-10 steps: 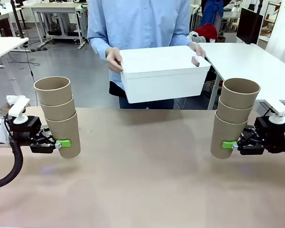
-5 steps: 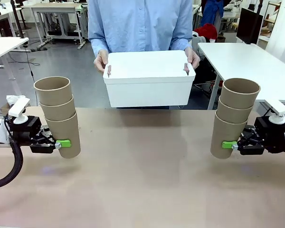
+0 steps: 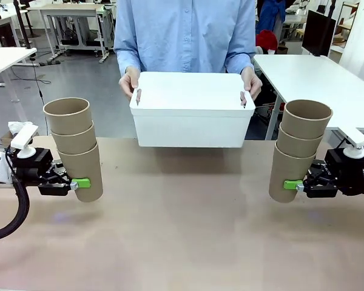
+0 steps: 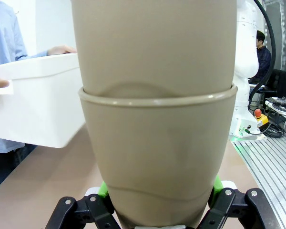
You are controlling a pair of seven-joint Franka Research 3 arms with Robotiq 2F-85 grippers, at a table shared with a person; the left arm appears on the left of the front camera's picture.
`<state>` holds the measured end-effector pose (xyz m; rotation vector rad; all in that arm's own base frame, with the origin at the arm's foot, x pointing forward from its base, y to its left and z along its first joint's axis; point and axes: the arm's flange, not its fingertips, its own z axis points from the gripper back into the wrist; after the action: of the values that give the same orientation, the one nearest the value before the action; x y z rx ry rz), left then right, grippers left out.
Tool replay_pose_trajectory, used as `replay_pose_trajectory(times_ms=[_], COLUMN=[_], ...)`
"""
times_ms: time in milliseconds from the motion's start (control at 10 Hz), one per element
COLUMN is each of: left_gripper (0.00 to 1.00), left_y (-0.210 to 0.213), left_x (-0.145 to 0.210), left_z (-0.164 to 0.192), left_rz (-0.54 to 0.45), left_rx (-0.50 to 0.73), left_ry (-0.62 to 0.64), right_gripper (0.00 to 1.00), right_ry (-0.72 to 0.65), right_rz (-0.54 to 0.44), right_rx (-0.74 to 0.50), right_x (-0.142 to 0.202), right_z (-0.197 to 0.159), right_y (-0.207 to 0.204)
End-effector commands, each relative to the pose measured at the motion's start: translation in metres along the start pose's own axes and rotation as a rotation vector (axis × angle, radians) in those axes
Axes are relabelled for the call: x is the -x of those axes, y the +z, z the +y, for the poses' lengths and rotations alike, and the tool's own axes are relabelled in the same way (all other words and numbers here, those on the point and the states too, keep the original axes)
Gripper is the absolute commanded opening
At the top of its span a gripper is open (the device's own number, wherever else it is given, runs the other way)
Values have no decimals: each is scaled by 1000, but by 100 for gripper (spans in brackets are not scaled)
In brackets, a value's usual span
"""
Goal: Stack the cups and store them in the basket.
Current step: Place the stack of Reusable plastic cups into the Pantry Basket.
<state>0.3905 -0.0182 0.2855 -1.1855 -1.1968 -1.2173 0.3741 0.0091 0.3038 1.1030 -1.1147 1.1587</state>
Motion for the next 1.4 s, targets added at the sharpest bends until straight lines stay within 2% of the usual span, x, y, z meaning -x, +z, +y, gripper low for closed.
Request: replay_pose_trajectory(times_ms=[0,1300], left_gripper=[84,84], left_y=[-1,-1], left_x=[-3,-3], left_z=[-1,-1], left_rz=[-9,-9], left_rx=[2,2], left_ry=[-11,-11], right_gripper=[85,85], right_ry=[13,13], right_rz=[-1,-1], right_rx=[1,1], right_x=[-5,-5], right_z=[-1,-1], right_y=[-1,-1])
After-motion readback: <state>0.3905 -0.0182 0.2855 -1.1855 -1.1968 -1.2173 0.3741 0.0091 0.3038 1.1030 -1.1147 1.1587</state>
